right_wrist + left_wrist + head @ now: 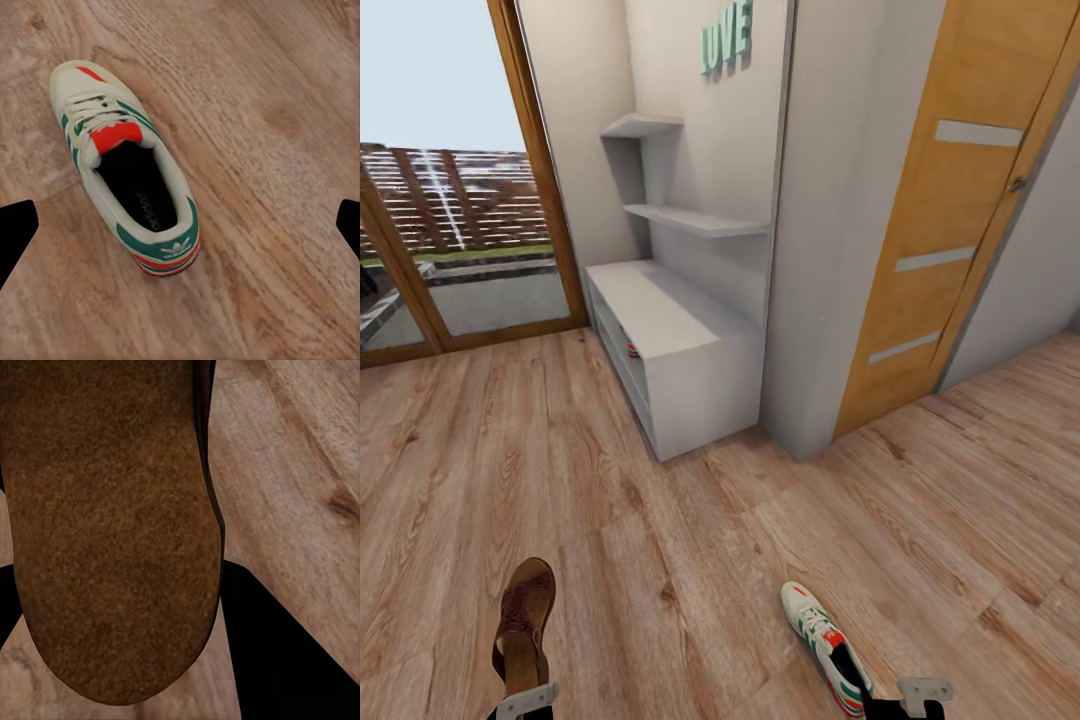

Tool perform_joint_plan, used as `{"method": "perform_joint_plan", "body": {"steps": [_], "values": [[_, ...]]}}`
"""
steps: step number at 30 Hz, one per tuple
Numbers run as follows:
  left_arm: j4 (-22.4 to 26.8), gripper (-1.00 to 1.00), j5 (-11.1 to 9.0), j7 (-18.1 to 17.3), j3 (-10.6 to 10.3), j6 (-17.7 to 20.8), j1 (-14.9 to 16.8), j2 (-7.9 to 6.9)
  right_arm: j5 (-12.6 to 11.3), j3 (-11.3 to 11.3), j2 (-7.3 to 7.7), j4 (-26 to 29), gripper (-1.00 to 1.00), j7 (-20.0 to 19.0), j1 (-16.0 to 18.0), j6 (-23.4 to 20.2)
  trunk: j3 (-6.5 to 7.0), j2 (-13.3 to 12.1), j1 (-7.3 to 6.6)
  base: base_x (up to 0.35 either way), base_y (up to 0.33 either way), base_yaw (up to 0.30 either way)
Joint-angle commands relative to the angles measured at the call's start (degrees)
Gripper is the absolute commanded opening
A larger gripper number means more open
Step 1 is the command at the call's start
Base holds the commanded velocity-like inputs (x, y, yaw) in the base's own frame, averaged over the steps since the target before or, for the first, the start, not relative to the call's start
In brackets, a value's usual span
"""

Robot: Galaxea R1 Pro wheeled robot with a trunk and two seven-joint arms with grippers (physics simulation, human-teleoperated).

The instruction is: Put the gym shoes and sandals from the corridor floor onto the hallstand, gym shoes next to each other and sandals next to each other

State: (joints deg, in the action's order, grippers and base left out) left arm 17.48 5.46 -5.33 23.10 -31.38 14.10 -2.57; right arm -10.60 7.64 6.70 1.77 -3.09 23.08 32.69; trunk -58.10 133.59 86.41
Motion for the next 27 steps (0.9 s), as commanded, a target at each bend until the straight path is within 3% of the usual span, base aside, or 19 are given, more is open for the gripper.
{"method": "perform_joint_plan", "body": {"steps": [1,27], "values": [[0.0,-1.0,0.7,-0.2,0.5,-0.2,0.0,0.03,-0.6,0.4,0.06,-0.1,1.0,-0.3,0.0,0.2,-0.05,0.0,-0.01,0.001,-0.001,0.004],[0.0,-1.0,0.9,-0.3,0.5,-0.1,0.0,0.03,-0.7,0.4,-0.1,0.2,1.0,-0.3,0.0,0.2,-0.05,0.0,-0.01,0.0,0.0,0.0]]}}
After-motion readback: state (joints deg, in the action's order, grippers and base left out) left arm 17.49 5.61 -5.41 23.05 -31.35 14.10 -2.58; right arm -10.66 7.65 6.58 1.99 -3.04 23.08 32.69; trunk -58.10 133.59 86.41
